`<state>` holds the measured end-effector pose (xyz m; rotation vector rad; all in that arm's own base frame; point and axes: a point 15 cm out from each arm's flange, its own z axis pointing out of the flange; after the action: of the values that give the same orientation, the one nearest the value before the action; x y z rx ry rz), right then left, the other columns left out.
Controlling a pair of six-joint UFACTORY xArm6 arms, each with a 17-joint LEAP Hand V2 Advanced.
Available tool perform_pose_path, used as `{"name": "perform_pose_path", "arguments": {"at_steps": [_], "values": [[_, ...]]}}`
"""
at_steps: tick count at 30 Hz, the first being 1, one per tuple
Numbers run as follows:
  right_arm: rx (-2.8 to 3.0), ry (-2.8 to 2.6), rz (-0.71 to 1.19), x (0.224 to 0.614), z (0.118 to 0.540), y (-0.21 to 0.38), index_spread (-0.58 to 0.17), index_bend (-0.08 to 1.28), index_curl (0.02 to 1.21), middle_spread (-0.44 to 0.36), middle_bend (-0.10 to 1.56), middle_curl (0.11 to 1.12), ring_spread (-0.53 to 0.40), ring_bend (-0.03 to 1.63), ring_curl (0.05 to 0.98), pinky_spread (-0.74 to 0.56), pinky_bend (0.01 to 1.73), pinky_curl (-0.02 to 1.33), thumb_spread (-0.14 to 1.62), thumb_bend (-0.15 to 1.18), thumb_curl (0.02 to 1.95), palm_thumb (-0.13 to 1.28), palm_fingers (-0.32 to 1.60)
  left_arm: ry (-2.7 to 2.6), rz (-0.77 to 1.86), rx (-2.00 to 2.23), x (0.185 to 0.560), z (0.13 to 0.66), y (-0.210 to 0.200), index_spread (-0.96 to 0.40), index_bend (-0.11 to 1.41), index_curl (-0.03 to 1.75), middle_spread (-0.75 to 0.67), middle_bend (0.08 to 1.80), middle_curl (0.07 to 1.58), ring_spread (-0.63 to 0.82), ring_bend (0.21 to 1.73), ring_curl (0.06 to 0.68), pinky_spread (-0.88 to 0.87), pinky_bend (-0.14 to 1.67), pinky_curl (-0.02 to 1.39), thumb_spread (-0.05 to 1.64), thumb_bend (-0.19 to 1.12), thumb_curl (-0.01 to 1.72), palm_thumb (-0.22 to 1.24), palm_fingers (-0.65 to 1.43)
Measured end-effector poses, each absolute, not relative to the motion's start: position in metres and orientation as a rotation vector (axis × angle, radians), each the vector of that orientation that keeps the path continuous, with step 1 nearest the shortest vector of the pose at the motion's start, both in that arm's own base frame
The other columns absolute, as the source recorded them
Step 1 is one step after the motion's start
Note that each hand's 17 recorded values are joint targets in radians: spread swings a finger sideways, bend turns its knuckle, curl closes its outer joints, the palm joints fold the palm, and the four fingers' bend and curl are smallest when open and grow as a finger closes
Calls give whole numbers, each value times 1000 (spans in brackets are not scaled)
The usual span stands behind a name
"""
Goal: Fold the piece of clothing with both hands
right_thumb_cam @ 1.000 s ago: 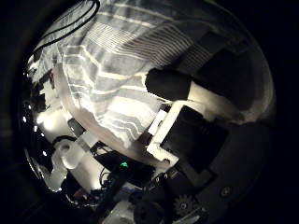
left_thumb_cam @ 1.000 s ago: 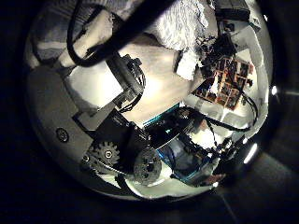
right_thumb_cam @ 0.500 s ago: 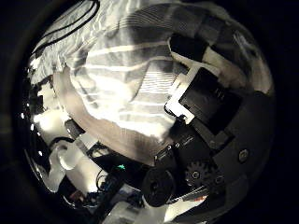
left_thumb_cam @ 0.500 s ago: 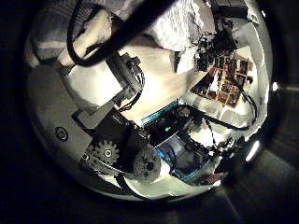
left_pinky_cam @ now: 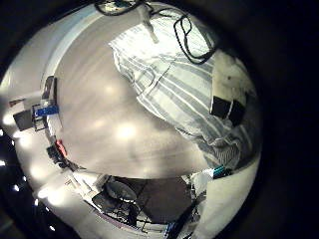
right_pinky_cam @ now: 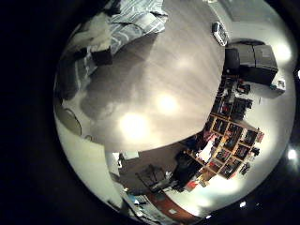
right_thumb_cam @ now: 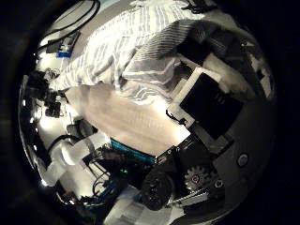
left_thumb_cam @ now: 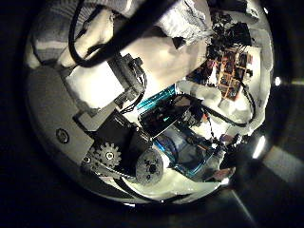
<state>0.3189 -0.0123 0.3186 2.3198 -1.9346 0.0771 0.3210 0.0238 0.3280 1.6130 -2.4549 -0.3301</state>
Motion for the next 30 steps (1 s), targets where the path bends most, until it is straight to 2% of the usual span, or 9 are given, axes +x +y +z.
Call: {"name": "perform_pose_path", "arguments": {"at_steps": [4,9,16,21,30], "values": [[2350,-1994,115,316,354,-7,-312,1052,894,-170,1280,887,-195,1435,661,-179,1409,629,886,-6,875,1027,1112,-2461,-322,1583,311,342,26,-784,345,1331,-547,990,939,-446,1334,513,-610,1109,663,1128,-18,444,699,1121],[2389,-2069,193,333,398,-1,-303,1055,895,-163,1293,876,-192,1436,663,-181,1386,656,871,-11,913,1018,1117,-2452,-284,1598,316,357,34,-786,341,1334,-543,995,936,-446,1331,512,-617,1110,658,1128,-18,446,695,1125],[2374,-2121,204,405,415,4,-295,1063,897,-158,1307,865,-191,1439,668,-185,1365,693,860,-9,959,1008,1116,-2404,-262,1670,354,352,50,-787,328,1335,-536,998,931,-445,1331,510,-611,1121,653,1122,-19,445,688,1131],[2367,-2162,194,462,405,13,-292,1064,897,-155,1313,858,-190,1441,670,-187,1351,718,856,-9,984,1008,1116,-2359,-248,1697,391,337,56,-789,327,1335,-533,1001,928,-445,1331,510,-612,1119,648,1119,-18,445,687,1126],[2349,-2161,133,544,331,29,-289,1066,895,-152,1321,846,-190,1442,671,-182,1327,766,853,-8,1028,1007,1115,-2276,-154,1772,463,288,57,-783,312,1330,-531,1005,925,-447,1317,510,-605,1082,651,1121,-25,429,640,1072]]}}
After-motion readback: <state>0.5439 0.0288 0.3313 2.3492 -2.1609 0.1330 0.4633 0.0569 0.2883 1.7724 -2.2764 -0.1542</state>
